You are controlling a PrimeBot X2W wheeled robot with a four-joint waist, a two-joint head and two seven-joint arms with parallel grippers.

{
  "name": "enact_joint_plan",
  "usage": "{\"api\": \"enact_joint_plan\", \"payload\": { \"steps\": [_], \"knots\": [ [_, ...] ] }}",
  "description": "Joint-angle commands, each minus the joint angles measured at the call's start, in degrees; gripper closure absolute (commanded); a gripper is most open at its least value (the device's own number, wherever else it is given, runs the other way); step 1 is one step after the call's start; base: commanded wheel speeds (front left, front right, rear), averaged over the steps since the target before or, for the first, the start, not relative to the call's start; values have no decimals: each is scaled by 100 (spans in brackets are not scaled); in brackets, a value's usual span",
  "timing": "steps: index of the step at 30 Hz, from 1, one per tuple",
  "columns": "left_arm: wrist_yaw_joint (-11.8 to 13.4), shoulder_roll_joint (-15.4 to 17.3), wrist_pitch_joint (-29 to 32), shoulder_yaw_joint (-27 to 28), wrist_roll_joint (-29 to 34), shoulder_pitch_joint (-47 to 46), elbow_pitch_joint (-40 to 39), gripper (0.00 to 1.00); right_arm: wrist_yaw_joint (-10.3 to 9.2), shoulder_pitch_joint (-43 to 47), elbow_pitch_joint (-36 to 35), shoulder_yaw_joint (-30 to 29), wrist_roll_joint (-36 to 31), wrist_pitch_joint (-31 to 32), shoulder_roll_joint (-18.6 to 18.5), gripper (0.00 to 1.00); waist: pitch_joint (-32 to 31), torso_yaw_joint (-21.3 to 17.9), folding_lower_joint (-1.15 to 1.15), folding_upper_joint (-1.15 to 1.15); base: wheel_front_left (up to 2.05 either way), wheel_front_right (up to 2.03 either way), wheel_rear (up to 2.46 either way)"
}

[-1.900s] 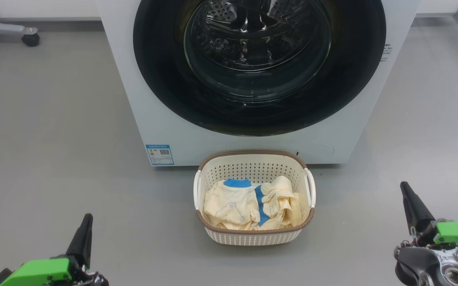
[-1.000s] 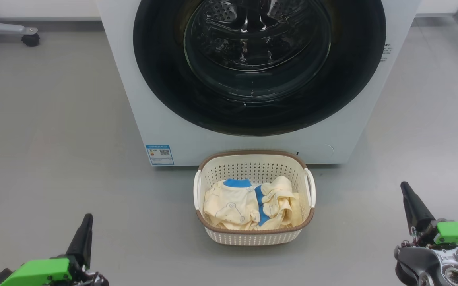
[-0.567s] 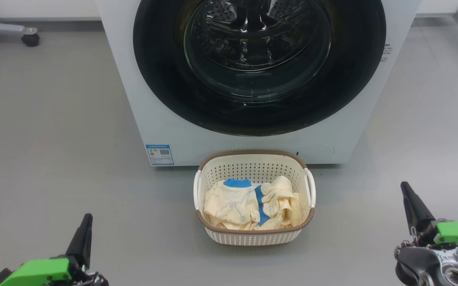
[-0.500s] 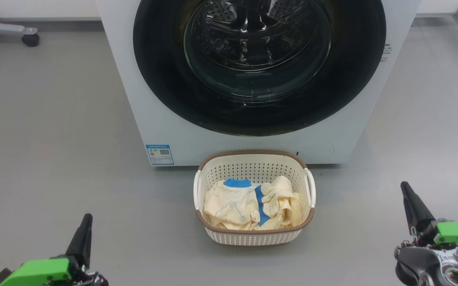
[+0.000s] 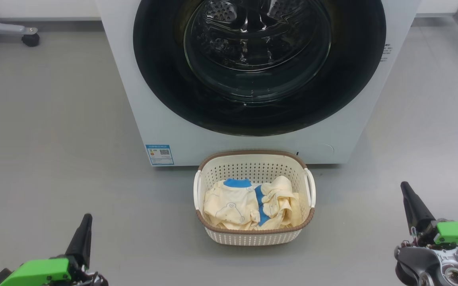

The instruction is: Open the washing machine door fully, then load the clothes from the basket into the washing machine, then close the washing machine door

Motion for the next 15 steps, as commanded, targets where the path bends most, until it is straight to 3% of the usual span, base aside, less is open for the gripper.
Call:
{"api": "enact_joint_plan", "payload": {
  "steps": [1, 15],
  "knots": [
    [-41, 48, 41, 213, 50, -291, -157, 100, 8, -328, -179, 86, -50, 36, -55, 100, 0, 0, 0, 0, 0, 0, 0],
    [-41, 44, 46, 218, 54, -291, -157, 100, 8, -328, -179, 85, -51, 37, -54, 100, 0, 0, 0, 0, 0, 0, 0]
  ]
}}
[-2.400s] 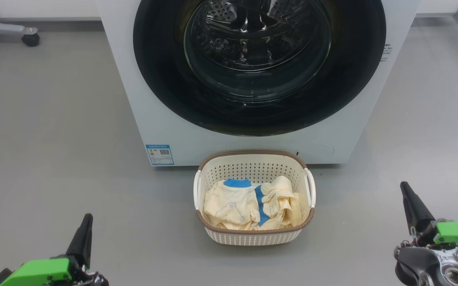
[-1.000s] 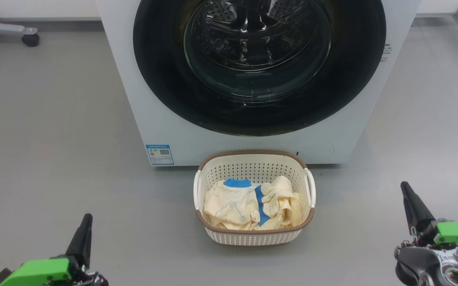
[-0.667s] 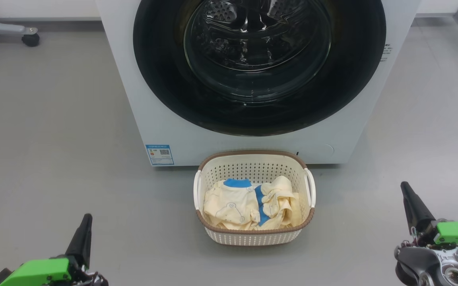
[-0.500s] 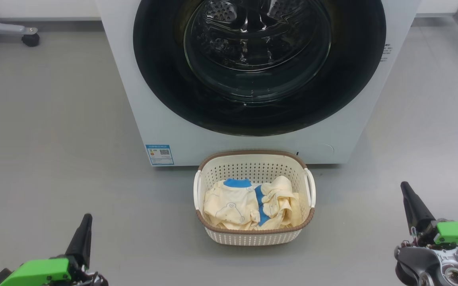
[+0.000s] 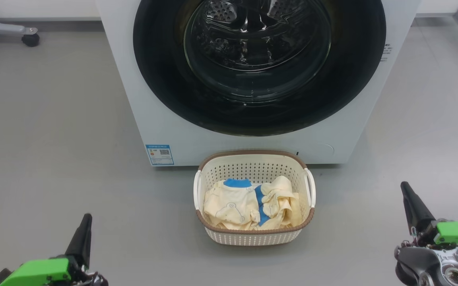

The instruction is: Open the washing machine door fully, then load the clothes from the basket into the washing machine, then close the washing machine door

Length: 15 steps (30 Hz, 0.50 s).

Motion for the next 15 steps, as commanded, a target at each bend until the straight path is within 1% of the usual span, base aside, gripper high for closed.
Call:
{"api": "enact_joint_plan", "payload": {
  "steps": [1, 2, 6, 15],
  "knots": [
    [-41, 47, 45, 212, 54, -291, -157, 100, 8, -328, -179, 86, -52, 32, -54, 100, 0, 0, 0, 0, 0, 0, 0],
    [4, -3, -3, -3, -1, 4, 18, 0, 0, 2, 15, 1, 1, -1, 4, 0, 0, 0, 0, 0, 0, 0, 0],
    [6, -57, -9, -45, 3, 167, 321, 0, 0, 189, 322, 37, 0, -6, 93, 0, 1, 0, 0, 0, 0, 0, 0],
    [3, 0, -153, -83, 127, 150, 171, 0, 1, 135, 271, 109, -114, -133, 59, 0, 6, 11, 0, 0, 0, 0, 0]
  ]
}}
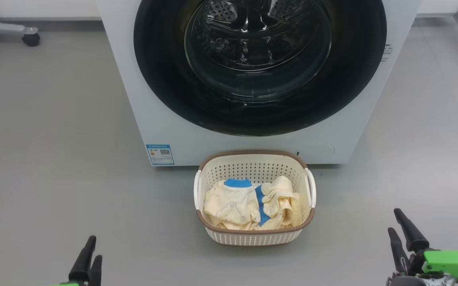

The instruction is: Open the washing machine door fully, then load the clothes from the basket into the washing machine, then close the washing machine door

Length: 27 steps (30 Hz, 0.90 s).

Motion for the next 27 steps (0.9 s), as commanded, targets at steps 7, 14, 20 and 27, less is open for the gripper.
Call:
{"api": "enact_joint_plan", "payload": {
  "steps": [7, 14, 20, 27],
  "knots": [
    [-7, 174, -181, -59, 234, -296, -345, 0, 1, -374, -249, 110, -242, -185, -146, 0, 7, 11, 0, 0, 0, 0, 0],
    [-10, 281, -299, -123, 538, -363, -452, 0, 1, -489, -277, 252, -573, -317, -264, 0, 19, 20, 0, 0, 0, 0, 0],
    [-12, 357, -399, -159, 1009, -425, -485, 0, 2, -588, -275, 388, -948, -424, -368, 0, 25, 24, 0, 0, 0, 0, 0],
    [-15, 403, -500, -213, 1399, -473, -494, 0, 2, -681, -278, 508, -1351, -527, -446, 0, 35, 30, 0, 0, 0, 0, 0]
  ]
}}
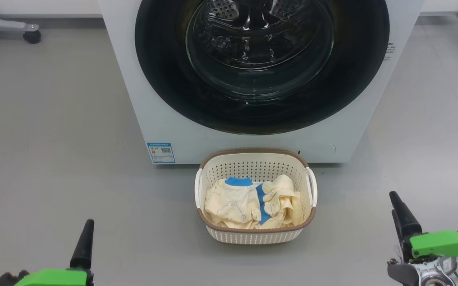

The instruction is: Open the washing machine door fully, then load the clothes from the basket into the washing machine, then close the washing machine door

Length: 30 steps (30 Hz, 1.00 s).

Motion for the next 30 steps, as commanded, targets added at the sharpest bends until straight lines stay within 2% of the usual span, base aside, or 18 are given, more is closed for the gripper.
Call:
{"api": "enact_joint_plan", "payload": {
  "steps": [1, 12, 30],
  "knots": [
    [-14, 164, -70, 32, 161, -310, -228, 0, 2, -382, -205, 60, -156, -85, -173, 0, 3, 2, 0, 0, 0, 0, 0],
    [-18, 331, -253, -104, 808, -415, -300, 0, 3, -538, -204, 233, -897, -271, -303, 0, 22, 21, 0, 0, 0, 0, 0],
    [-26, 539, -588, -285, 2377, -550, -259, 0, 4, -759, -151, 543, -2202, -609, -507, 0, 0, 39, 0, 0, 0, 0, 0]
  ]
}}
